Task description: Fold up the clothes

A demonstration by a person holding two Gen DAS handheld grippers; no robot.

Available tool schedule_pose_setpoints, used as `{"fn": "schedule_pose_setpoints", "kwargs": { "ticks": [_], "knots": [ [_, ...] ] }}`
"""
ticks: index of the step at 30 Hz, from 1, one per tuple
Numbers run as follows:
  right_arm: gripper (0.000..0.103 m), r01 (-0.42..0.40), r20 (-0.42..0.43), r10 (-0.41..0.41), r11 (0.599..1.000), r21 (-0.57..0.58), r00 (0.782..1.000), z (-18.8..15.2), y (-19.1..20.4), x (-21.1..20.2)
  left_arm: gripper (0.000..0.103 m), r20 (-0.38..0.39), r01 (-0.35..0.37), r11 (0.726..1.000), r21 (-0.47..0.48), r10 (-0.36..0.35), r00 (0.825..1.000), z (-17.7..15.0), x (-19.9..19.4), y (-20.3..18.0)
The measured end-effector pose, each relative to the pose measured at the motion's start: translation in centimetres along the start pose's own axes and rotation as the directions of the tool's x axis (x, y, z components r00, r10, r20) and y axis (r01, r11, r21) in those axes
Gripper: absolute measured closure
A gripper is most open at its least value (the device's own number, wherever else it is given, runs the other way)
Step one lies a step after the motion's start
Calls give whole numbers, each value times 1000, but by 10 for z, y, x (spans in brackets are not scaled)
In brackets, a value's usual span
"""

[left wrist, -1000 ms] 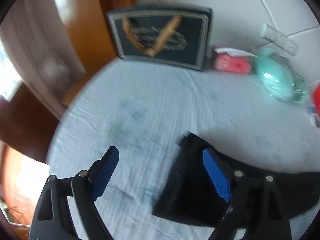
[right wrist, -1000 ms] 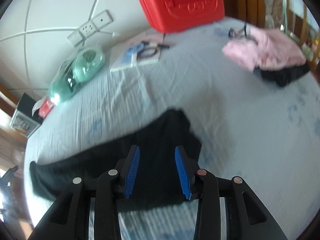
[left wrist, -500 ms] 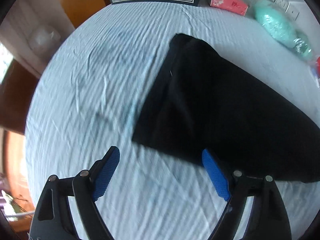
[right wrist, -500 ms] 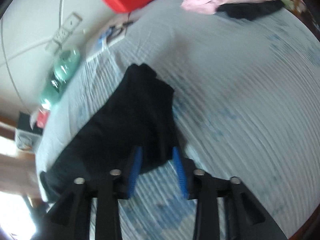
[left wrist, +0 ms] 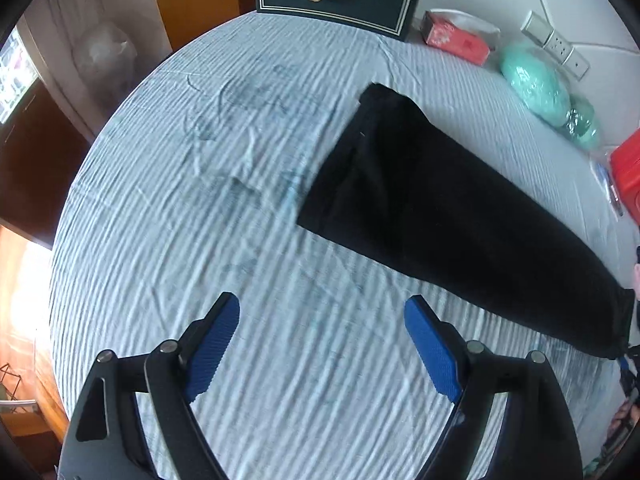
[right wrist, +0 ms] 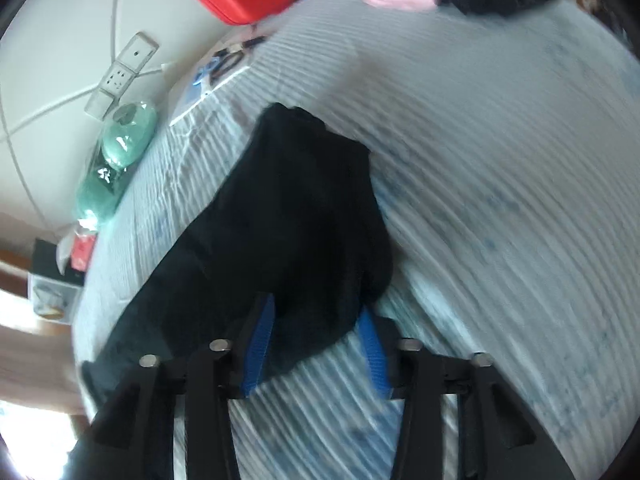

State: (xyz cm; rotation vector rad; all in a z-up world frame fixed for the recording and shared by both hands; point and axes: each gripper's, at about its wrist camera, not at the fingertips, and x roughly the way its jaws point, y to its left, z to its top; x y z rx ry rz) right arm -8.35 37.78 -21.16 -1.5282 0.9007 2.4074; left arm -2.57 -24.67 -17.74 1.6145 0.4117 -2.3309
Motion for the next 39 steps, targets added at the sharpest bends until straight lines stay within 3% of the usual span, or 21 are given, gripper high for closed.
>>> {"fn": "schedule_pose_setpoints", "kwargs": {
  "ticks": [3, 5, 7, 10, 12, 14, 16, 18, 20, 23, 27, 32, 36, 37, 38, 39],
  "knots": [
    [95, 8, 131, 17, 983, -184, 991, -12, 62, -34, 18, 32, 11, 999, 33, -12, 999, 19, -7, 23],
    [95, -65, 174, 123, 950, -304, 977, -31, 119, -60, 18, 51, 28, 999, 44, -30, 998, 34, -12, 42],
    [95, -151, 166, 236, 899, -412, 957, -61, 183, -77, 18, 77, 51, 998, 42, -55, 996, 49, -19, 61],
    [95, -252, 91, 347, 814, -523, 933, -107, 262, -78, 18, 89, 75, 996, 49, -79, 993, 62, -21, 81],
    [95, -294, 17, 373, 758, -583, 928, -147, 320, -54, 18, 88, 81, 995, 61, -87, 992, 69, -20, 89],
    [92, -336, -79, 358, 746, -574, 930, -176, 353, -19, 18, 78, 93, 993, 76, -99, 992, 72, -16, 90],
    [78, -381, -204, 322, 754, -536, 924, -198, 372, 22, 18, 53, 120, 989, 86, -125, 991, 72, -10, 85],
    [77, -382, -289, 265, 770, -511, 920, -213, 376, 49, 18, 30, 151, 983, 105, -155, 987, 70, -5, 75],
    [77, -378, -303, 252, 784, -492, 919, -215, 363, 47, 18, 5, 184, 975, 128, -186, 982, 67, 3, 58],
    [72, -352, -222, 277, 797, -490, 935, -195, 335, 16, 18, -27, 242, 956, 163, -241, 970, 65, 13, 25],
    [70, -227, -117, 195, 856, -463, 974, -151, 281, -11, 18, -63, 293, 934, 203, -286, 956, 67, 33, -26],
    [70, -196, -127, 158, 905, -378, 979, -109, 225, -6, 18, -107, 262, 937, 232, -243, 964, 81, 63, -79],
    [70, -214, -150, 172, 917, -336, 974, -99, 202, 1, 18, -146, 234, 946, 225, -205, 968, 87, 82, -97],
    [70, -216, -157, 172, 917, -334, 972, -96, 200, 3, 24, -145, 238, 943, 232, -209, 967, 87, 83, -99],
    [70, -220, -161, 175, 918, -330, 971, -95, 199, 4, 53, -129, 224, 941, 253, -197, 972, 87, 82, -102],
    [70, -223, -164, 177, 919, -326, 970, -95, 197, 5, 71, -125, 224, 938, 263, -198, 972, 87, 79, -104]
  ]
}}
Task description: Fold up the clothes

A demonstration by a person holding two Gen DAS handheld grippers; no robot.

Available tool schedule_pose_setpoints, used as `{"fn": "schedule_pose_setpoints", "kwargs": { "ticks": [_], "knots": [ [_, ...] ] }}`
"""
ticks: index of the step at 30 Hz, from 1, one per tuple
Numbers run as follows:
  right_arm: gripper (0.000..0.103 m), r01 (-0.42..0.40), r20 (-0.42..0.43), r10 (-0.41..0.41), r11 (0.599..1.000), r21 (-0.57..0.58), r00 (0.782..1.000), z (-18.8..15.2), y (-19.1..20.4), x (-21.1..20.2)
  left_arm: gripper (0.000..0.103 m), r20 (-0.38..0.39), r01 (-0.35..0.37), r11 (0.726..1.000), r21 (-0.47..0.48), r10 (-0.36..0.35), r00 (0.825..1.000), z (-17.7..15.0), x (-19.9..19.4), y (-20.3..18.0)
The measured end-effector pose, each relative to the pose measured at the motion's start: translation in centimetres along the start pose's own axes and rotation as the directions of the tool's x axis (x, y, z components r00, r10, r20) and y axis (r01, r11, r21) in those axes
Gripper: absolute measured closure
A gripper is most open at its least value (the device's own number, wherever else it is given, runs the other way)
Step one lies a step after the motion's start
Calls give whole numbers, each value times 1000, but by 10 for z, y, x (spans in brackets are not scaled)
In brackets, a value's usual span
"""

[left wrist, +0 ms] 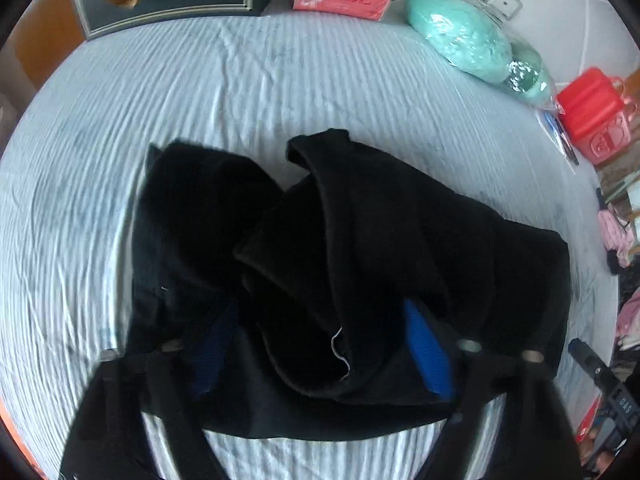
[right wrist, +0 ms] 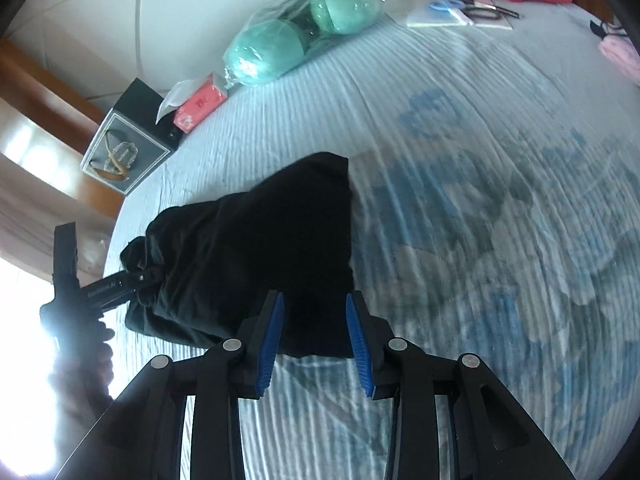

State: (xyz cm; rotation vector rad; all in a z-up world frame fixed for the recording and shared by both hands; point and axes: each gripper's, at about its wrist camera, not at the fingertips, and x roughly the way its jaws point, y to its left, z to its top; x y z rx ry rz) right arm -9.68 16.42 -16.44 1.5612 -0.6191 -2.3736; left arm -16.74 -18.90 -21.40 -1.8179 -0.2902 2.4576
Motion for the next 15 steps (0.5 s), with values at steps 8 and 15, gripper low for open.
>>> {"fn": "schedule_pose_setpoints", "kwargs": {
  "ticks": [8, 15],
  "knots": [
    [70, -50, -29, 49, 999, -20, 998, 0, 17, 19, 93, 145, 19, 999, 32, -24, 989, -7, -82, 1],
    [69, -71, -67, 67, 996, -58, 995, 1, 37, 26, 93, 154, 5, 1000, 6, -6, 988, -25, -96, 49]
  ]
}}
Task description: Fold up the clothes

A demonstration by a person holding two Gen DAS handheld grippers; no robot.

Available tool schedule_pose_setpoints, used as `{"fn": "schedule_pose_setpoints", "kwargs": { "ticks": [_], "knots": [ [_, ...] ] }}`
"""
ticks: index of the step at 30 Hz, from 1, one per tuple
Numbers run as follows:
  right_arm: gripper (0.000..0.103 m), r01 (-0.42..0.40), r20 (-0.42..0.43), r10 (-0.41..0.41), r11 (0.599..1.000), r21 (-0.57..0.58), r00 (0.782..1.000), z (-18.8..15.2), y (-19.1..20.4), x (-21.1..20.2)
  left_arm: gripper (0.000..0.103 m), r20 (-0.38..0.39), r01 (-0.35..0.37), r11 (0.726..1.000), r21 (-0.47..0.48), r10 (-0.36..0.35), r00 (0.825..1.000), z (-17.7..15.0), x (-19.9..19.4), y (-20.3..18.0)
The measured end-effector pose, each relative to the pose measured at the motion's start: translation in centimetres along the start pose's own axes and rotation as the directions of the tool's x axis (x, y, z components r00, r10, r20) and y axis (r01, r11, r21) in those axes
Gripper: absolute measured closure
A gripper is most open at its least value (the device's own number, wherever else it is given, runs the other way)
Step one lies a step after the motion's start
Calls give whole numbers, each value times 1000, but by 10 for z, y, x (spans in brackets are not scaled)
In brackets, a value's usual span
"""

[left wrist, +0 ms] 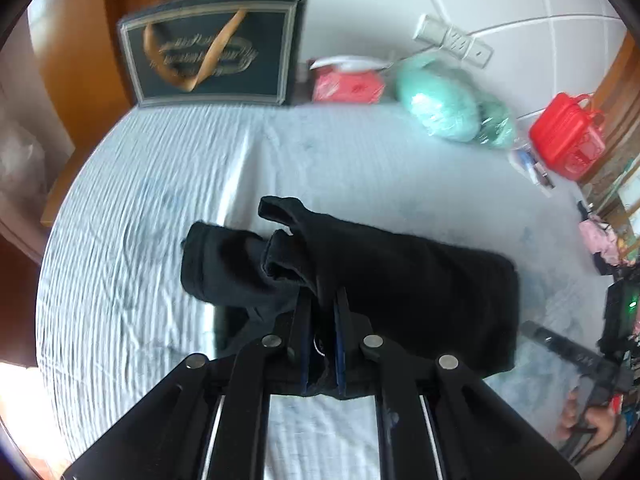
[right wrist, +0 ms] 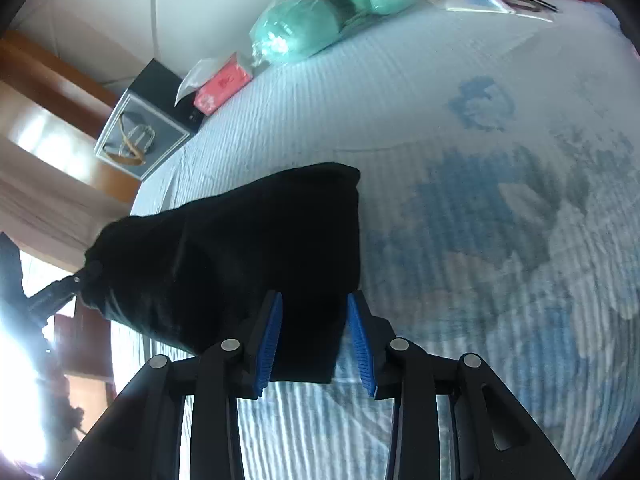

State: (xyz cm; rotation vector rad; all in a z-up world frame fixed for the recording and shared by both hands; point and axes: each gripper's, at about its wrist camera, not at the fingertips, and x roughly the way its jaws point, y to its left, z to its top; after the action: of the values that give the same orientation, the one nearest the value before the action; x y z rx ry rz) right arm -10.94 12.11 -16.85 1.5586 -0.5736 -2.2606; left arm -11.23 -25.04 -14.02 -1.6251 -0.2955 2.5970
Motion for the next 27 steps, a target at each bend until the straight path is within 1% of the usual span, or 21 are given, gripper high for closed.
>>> {"fn": "schedule_pose_setpoints", "kwargs": {
  "ticks": [2, 3, 5, 6, 7, 9, 12, 15, 17, 20, 22, 25, 27],
  "knots": [
    [69, -9, -17, 9, 1000, -7, 1000, 1, 6, 5, 93, -10, 7, 1000, 7, -7, 1000, 0, 6, 0],
    [68, -11, -23, 11, 1000, -8, 1000, 2, 8, 6, 93, -2, 10, 1000, 12, -10, 1000, 1, 4, -3],
    [64, 5, -24, -5, 1000, 1, 1000, 3, 9, 8, 93, 16, 25, 1000, 18, -25, 1000, 5, 1, -10],
    [59, 13, -23, -13, 1000, 6, 1000, 4, 10, 8, 93, 24, 33, 999, 21, -34, 999, 11, -1, -15],
    [56, 17, -21, -17, 1000, 16, 1000, 4, 9, 8, 93, 32, 40, 999, 25, -40, 999, 17, -3, -21],
    [56, 14, -11, -14, 999, 38, 1000, 4, 5, 5, 93, 48, 56, 998, 42, -58, 997, 30, -12, -31],
    [56, 5, 0, -5, 998, 62, 1000, 5, -1, 0, 93, 99, 114, 991, 70, -120, 988, 53, -42, -48],
    [55, -1, -2, 1, 997, 71, 1000, 6, -5, -4, 93, 110, 122, 991, 57, -128, 986, 64, -56, -48],
    [55, -25, -14, 26, 997, 72, 1000, 5, -5, -2, 93, 96, 98, 995, 37, -101, 990, 62, -49, -39],
    [55, -42, -36, 44, 997, 62, 998, 2, -1, 5, 93, 32, 57, 998, -14, -57, 998, 51, -13, -17],
    [55, -46, -54, 49, 998, 52, 997, 1, 3, 11, 93, 2, 25, 999, -32, -25, 1000, 45, 6, -7],
    [53, -31, -78, 33, 999, 31, 996, 2, 11, 21, 93, -10, 38, 997, -67, -39, 999, 40, 13, 4],
    [53, -28, -77, 29, 999, 26, 997, 3, 15, 22, 93, 16, 79, 994, -69, -79, 997, 42, 0, 4]
  ]
}}
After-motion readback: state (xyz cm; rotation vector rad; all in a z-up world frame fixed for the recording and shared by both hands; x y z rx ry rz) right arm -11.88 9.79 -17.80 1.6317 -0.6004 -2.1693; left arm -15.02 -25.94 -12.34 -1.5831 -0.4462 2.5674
